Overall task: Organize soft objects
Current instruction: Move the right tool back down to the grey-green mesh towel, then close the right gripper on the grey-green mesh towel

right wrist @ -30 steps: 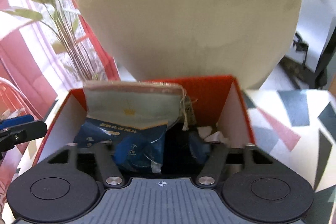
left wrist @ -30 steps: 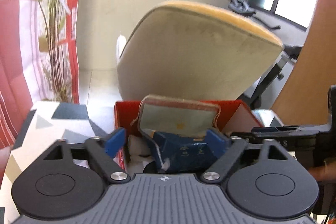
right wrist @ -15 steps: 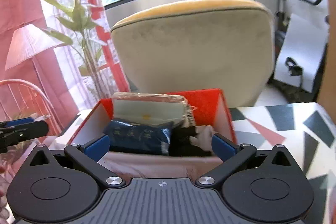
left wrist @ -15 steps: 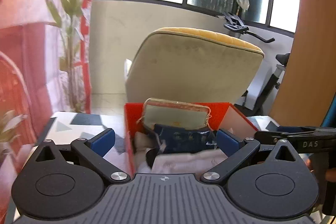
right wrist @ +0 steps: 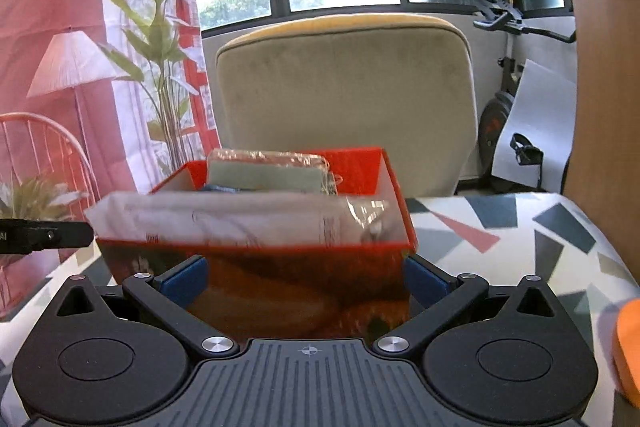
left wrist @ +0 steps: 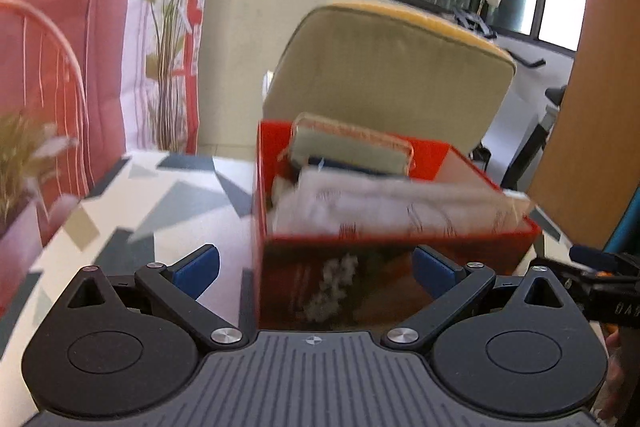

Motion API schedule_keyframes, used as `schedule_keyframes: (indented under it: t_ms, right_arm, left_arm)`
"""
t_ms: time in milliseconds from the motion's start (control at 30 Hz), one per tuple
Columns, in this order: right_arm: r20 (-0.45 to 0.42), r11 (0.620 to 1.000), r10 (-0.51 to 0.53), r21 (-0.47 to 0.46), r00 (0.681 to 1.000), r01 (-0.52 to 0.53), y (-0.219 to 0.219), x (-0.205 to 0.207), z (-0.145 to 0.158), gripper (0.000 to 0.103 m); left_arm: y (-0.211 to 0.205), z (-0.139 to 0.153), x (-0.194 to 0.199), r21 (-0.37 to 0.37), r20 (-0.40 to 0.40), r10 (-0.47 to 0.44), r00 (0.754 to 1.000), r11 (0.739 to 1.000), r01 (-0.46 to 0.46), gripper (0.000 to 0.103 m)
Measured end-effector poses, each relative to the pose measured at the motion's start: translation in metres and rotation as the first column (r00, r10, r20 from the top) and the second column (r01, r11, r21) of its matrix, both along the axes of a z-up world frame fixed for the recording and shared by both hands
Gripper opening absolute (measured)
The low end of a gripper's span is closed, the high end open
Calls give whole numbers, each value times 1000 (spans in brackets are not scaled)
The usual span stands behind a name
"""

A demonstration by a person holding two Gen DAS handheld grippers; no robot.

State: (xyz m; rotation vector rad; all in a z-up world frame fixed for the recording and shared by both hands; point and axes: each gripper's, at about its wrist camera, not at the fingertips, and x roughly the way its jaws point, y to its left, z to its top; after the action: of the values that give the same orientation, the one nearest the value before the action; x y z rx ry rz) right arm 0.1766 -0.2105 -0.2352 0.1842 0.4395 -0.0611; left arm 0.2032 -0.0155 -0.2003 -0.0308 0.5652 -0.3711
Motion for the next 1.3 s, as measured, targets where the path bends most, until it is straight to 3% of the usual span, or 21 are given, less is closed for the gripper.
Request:
schedule_keyframes:
  t_ms: [133,400,600,767,933,1300]
  right_arm:
    - [-18,999,-24,25,1000,24,-4,-6,-9,103]
    - [-97,996,-92,7,991,94,-5,-7,-34,103]
    - [-155,996,-40,-89,987,27,7,-5,-54,103]
    - [-176,998,-16,-70,984,3,5,1,-60,102]
    - [-202,999,-28,-50,979,18,-11,9,-70,102]
    - [-272,1000,16,-17,962,-22,-32,26,-95,100]
  left_arm:
    - [-3,-13,-2,35,-40,-14,999,999,16,103]
    - [-3,-32,0,14,-125,-30,992,999,32,103]
    - [-3,-49,8,2,-198,-29,980,1000,30,103]
    - [-4,-65,15,-15,-253,-35,967,999,32,100]
    - [-6,-76,19,-38,-286,-57,957,998,48,90]
    - [-11,-91,27,-42,-340,-50,939,998,38,85]
